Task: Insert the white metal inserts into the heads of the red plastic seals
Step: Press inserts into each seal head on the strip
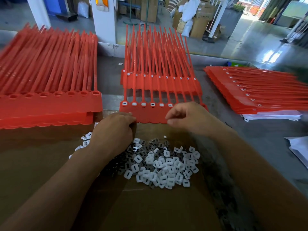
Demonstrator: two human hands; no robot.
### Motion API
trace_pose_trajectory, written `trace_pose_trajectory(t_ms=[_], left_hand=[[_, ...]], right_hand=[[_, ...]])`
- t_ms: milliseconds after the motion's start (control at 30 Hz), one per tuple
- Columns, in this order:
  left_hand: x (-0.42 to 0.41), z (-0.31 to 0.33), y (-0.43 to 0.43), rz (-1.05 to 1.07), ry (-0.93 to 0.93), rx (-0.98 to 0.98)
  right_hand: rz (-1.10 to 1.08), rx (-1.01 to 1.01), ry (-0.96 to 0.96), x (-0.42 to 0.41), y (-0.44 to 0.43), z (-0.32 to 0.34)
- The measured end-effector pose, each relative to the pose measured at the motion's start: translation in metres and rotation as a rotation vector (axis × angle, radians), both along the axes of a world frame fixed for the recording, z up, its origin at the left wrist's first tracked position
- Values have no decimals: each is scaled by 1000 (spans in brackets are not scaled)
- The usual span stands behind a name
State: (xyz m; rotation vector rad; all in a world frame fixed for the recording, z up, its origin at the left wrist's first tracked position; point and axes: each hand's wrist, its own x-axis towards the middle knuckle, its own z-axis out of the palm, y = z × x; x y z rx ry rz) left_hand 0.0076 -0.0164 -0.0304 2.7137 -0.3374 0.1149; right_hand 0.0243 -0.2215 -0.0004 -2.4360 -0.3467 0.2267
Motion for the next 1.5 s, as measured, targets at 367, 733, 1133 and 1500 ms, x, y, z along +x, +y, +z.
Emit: trace_pose_trajectory(t_ms=[367,733,1133,1500], left_hand=[[1,-1,0,15,4,8],[1,-1,0,7,0,12],[1,-1,0,14,12,9],[1,-1,0,18,17,-29]], right_hand=[[211,-145,129,-38,14,6],[203,-193,142,-36,14,0],[17,32,-14,-19,-1,8],[-427,96,-184,52,-27,-24]])
